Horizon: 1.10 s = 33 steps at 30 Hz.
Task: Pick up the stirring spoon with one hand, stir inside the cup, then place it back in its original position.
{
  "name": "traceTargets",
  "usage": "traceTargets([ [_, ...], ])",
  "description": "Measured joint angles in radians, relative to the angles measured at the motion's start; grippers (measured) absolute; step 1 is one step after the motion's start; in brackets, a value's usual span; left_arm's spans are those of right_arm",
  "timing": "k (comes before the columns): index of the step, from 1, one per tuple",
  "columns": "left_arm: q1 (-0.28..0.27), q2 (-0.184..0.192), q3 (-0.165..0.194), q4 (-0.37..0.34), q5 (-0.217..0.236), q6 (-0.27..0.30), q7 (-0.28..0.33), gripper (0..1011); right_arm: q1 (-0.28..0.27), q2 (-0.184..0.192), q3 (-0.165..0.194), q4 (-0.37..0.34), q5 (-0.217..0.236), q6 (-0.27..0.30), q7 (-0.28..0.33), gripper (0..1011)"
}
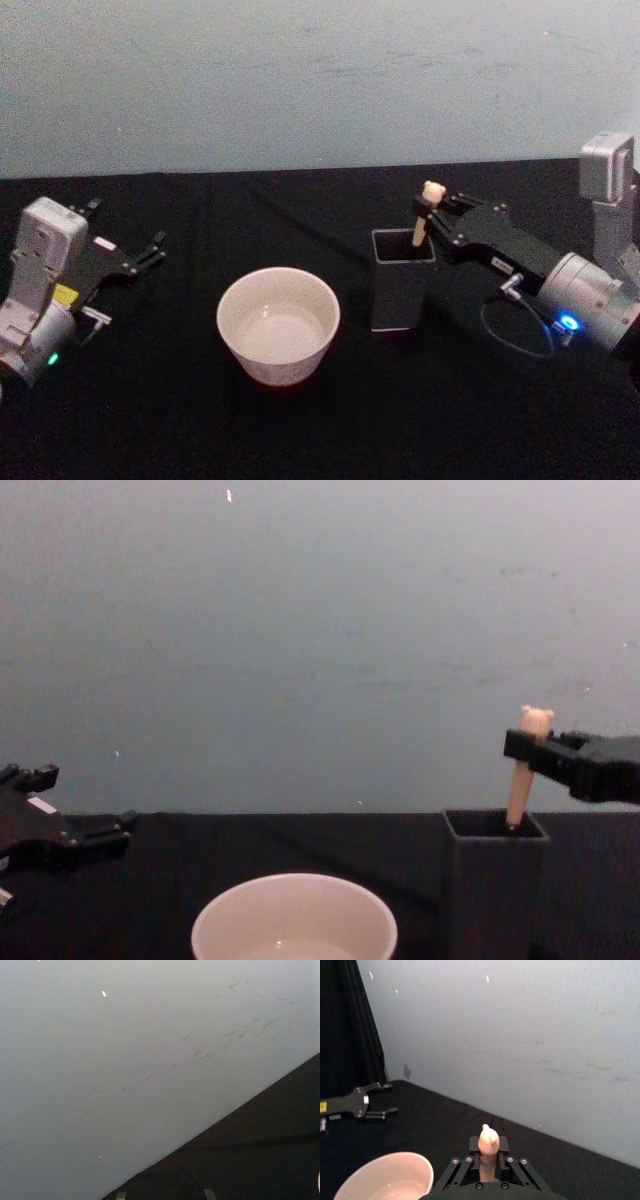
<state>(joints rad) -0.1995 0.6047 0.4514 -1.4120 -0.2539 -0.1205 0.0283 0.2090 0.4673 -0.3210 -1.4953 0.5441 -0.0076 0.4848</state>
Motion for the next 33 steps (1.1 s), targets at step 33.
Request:
traceTargets([
  [33,0.0,0.0,0.0,0.0,0.0,0.0,0.0,1001,0.112,-0.054,-0.023,-0.013,0.069,-0.064,0.038,203],
])
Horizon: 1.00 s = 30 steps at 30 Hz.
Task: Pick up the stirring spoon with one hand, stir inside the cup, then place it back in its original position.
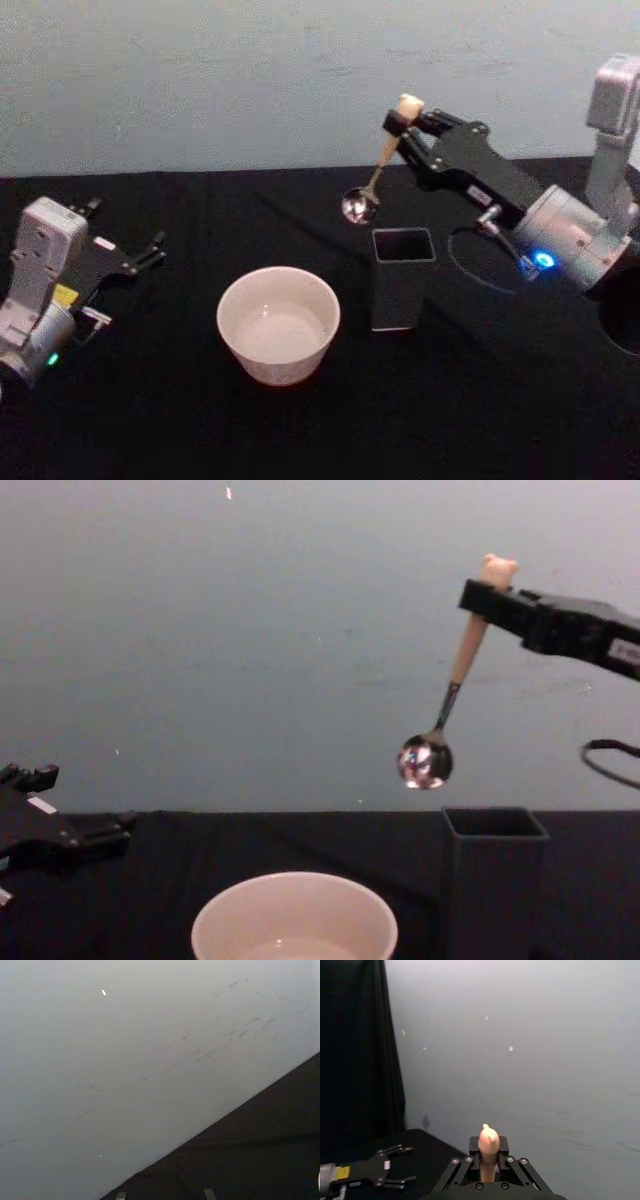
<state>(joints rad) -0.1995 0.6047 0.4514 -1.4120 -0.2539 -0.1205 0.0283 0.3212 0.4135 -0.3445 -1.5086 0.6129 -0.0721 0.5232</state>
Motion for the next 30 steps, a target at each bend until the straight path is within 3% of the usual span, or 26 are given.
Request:
traceTargets([
  [14,0.0,0.0,0.0,0.0,0.0,0.0,0.0,1001,0.064,-0.034,-0.118,0.078,-0.028,0.014,0.071,203],
  [30,0.0,0.0,0.0,0.0,0.0,0.0,0.0,1001,0.081,-0.021,-0.214,0.133,-0.095,0.011,0.13,203],
])
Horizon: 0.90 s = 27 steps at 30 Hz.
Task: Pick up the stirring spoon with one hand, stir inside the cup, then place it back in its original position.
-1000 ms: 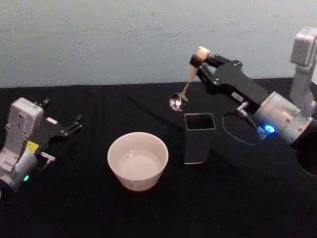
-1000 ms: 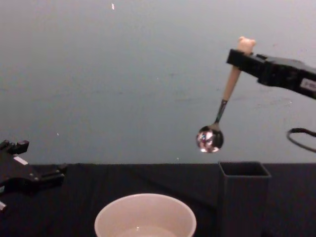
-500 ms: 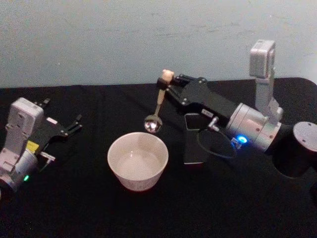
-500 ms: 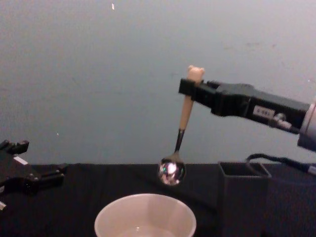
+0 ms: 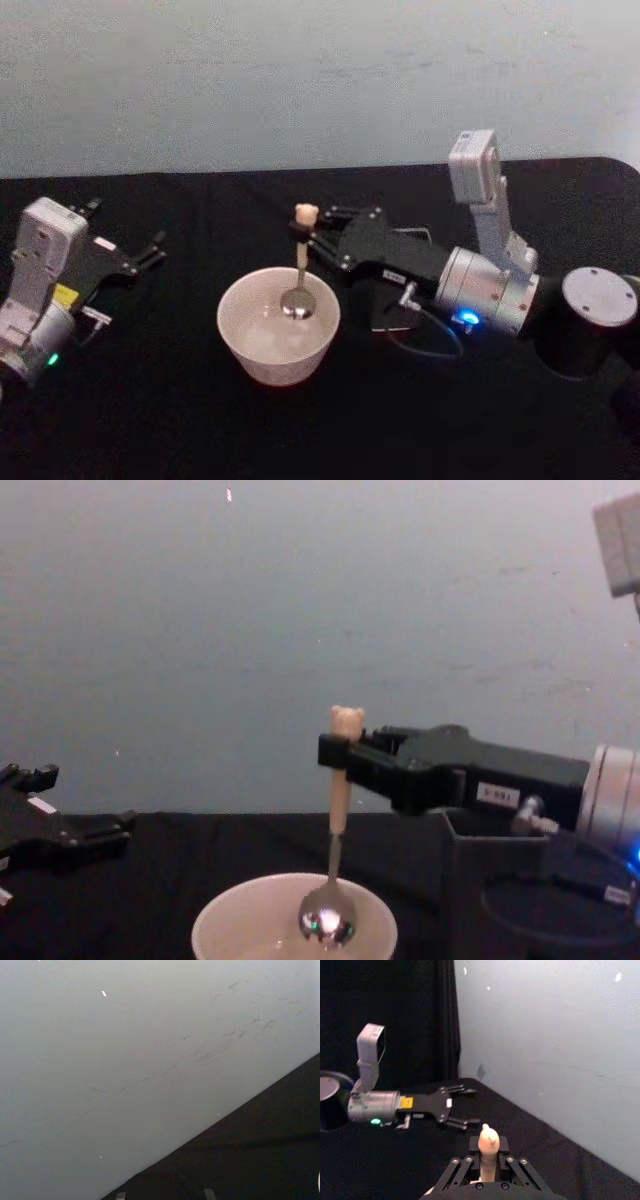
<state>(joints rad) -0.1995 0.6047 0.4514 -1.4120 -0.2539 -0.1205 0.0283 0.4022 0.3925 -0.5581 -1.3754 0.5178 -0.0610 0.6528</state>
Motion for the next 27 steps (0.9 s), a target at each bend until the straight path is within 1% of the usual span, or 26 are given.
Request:
traceTargets([
  [5,0.0,0.0,0.0,0.0,0.0,0.0,0.0,1001,-0.004,0.001,-0.013,0.0,-0.004,0.002,0.01,203],
  [14,0.0,0.0,0.0,0.0,0.0,0.0,0.0,1001,-0.001,-0.005,-0.046,0.001,-0.01,0.015,0.032,203],
  [21,0.0,0.0,0.0,0.0,0.0,0.0,0.0,1001,0.006,-0.023,-0.064,0.015,-0.013,0.024,0.032,203],
  [27,0.0,0.0,0.0,0.0,0.0,0.0,0.0,1001,0.022,-0.05,-0.077,0.042,-0.021,0.026,0.02,203],
])
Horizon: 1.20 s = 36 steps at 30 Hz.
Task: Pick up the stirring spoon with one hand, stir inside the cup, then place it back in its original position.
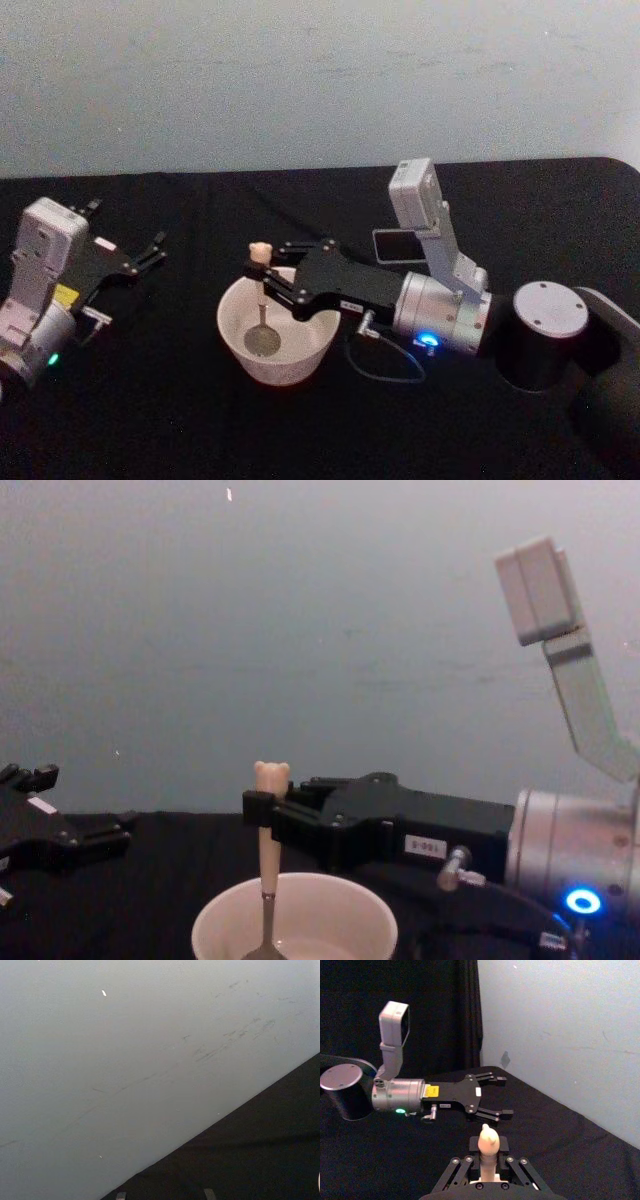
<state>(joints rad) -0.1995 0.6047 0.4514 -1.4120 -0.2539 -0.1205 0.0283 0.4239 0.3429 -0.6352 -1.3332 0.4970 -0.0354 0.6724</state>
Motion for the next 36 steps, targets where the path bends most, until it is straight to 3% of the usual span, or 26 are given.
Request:
traceTargets([
  [9,0.0,0.0,0.0,0.0,0.0,0.0,0.0,1001,0.038,-0.044,0.001,0.068,-0.024,-0.013,-0.032,203],
  [20,0.0,0.0,0.0,0.0,0.0,0.0,0.0,1001,0.048,-0.061,0.045,0.113,-0.038,-0.017,-0.076,203],
  [25,0.0,0.0,0.0,0.0,0.0,0.0,0.0,1001,0.032,-0.046,0.058,0.093,-0.039,-0.01,-0.079,203],
  [36,0.0,0.0,0.0,0.0,0.0,0.0,0.0,1001,-0.045,0.02,0.076,-0.024,-0.02,0.019,-0.064,203],
])
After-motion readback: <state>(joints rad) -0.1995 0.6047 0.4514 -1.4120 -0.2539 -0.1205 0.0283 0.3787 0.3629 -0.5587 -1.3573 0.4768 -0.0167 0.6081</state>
